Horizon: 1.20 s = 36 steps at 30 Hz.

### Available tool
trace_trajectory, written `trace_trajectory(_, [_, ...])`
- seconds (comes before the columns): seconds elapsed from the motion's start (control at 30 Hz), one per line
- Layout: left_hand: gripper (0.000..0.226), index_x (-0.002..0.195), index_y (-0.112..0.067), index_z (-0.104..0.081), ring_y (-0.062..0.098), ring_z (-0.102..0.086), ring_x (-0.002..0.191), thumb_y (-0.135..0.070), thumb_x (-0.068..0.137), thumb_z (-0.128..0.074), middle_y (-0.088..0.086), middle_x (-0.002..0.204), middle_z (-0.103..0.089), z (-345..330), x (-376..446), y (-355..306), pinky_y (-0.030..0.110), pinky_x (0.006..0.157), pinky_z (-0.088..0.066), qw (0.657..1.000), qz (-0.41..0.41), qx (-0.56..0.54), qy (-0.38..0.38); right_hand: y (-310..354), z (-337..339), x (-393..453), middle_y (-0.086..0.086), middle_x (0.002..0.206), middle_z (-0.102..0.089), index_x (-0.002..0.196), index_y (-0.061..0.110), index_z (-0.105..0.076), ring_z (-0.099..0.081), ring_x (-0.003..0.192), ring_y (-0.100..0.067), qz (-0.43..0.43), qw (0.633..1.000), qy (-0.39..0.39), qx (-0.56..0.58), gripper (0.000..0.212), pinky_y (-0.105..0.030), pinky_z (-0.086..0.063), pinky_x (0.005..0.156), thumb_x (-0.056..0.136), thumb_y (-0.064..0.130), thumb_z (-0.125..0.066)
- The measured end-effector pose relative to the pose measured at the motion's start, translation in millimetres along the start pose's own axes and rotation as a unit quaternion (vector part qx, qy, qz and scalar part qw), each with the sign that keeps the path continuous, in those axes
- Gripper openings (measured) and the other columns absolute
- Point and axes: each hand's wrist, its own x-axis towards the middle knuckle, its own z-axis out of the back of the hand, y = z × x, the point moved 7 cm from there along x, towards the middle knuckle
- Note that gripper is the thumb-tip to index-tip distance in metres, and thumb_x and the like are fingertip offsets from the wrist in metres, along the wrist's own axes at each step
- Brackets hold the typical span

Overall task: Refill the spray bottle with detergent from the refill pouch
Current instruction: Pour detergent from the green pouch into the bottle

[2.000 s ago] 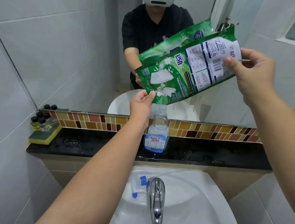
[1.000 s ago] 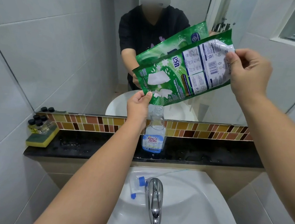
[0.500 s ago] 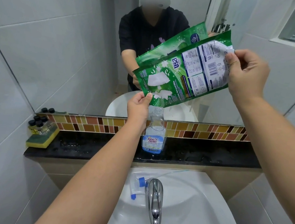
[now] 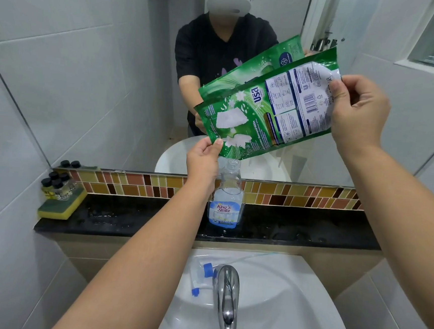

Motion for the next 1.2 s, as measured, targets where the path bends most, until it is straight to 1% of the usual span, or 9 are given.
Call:
trace_trajectory(0.2, [0.009,0.098,-0.015,-0.069,0.019,-0.071,0.095,-0.015,0.096,-0.06,0.006,0.099,-0.076,0.0,0.4,1.1,0.036,0.087,-0.057,1.0,0.012,0.004,0.0,0.9,1.2,0.3,0.002,0.084,-0.066,0.095,0.014,-0.07,-0.057,0.072,-0.001,0.003,1.0,-0.006,0.005,0.017,-0.021,-0.05,0.065,0.094,0.028,-0.059])
trace_trajectory(0.4, [0.008,0.097,-0.014,-0.069,0.012,-0.069,0.086,-0.013,0.096,-0.061,0.004,0.093,-0.075,1.0,0.3,-0.5,0.03,0.084,-0.056,1.0,0.001,0.012,-0.005,0.5,1.5,0.4,0.001,0.082,-0.066,0.094,0.012,-0.071,-0.056,0.071,-0.004,0.002,1.0,-0.009,0.009,0.018,-0.022,-0.048,0.064,0.093,0.027,-0.06])
trace_trajectory(0.57, [0.008,0.091,-0.016,-0.069,-0.004,-0.065,0.068,-0.012,0.095,-0.062,-0.008,0.079,-0.072,1.0,-1.9,-3.4,0.011,0.062,-0.048,1.0,-0.008,0.024,-0.016,2.9,2.5,-0.5,0.003,0.082,-0.065,0.093,0.017,-0.069,-0.056,0.07,0.003,0.005,1.0,-0.008,0.013,0.015,-0.018,-0.048,0.063,0.094,0.028,-0.059])
trace_trajectory(0.67, [0.007,0.089,-0.016,-0.069,0.0,-0.065,0.07,-0.014,0.094,-0.065,-0.005,0.08,-0.073,0.7,-2.0,-4.5,0.018,0.067,-0.05,0.999,-0.007,0.033,-0.024,4.8,4.4,-1.1,0.011,0.078,-0.062,0.092,0.018,-0.067,-0.055,0.068,0.008,0.009,1.0,-0.016,0.012,0.014,-0.014,-0.045,0.062,0.094,0.028,-0.058])
trace_trajectory(0.8, [0.012,0.08,-0.021,-0.068,-0.004,-0.062,0.062,-0.017,0.092,-0.068,-0.013,0.068,-0.071,2.1,-2.1,-6.1,0.018,0.063,-0.048,0.996,-0.016,0.07,-0.051,5.5,5.4,-2.7,0.007,0.08,-0.063,0.093,0.016,-0.068,-0.056,0.071,0.003,0.01,1.0,-0.021,0.014,0.016,-0.02,-0.049,0.064,0.094,0.028,-0.058])
trace_trajectory(0.93, [0.013,0.079,-0.02,-0.063,0.0,-0.059,0.062,-0.02,0.09,-0.07,-0.01,0.071,-0.068,3.5,-3.9,-5.7,0.022,0.067,-0.049,0.991,-0.015,0.107,-0.075,6.5,4.5,-4.3,0.009,0.08,-0.063,0.093,0.015,-0.068,-0.057,0.072,0.003,0.012,1.0,-0.019,0.014,0.017,-0.019,-0.049,0.064,0.094,0.028,-0.058])
trace_trajectory(1.03, [0.01,0.088,-0.019,-0.06,0.004,-0.06,0.072,-0.019,0.09,-0.07,-0.005,0.082,-0.068,3.1,-6.3,-6.5,0.018,0.069,-0.046,0.988,-0.011,0.121,-0.095,5.0,4.2,-5.7,0.009,0.08,-0.063,0.093,0.014,-0.068,-0.057,0.072,0.003,0.008,1.0,-0.018,0.019,0.018,-0.02,-0.049,0.064,0.094,0.028,-0.057])
trace_trajectory(1.13, [0.016,0.082,-0.023,-0.057,0.004,-0.053,0.063,-0.014,0.091,-0.067,-0.006,0.072,-0.061,0.4,-8.5,-8.7,0.021,0.07,-0.045,0.987,-0.016,0.124,-0.105,4.7,3.9,-7.3,0.007,0.08,-0.063,0.093,0.016,-0.068,-0.056,0.071,0.003,0.008,1.0,-0.02,0.017,0.015,-0.018,-0.047,0.065,0.094,0.028,-0.058])
trace_trajectory(1.2, [0.006,0.092,-0.016,-0.061,0.005,-0.055,0.065,-0.013,0.092,-0.066,-0.004,0.074,-0.063,-1.0,-8.8,-8.2,0.023,0.071,-0.047,0.986,-0.011,0.129,-0.107,4.8,4.4,-7.9,0.004,0.082,-0.064,0.093,0.018,-0.068,-0.054,0.071,0.004,0.01,1.0,-0.022,0.013,0.014,-0.017,-0.046,0.065,0.094,0.027,-0.058])
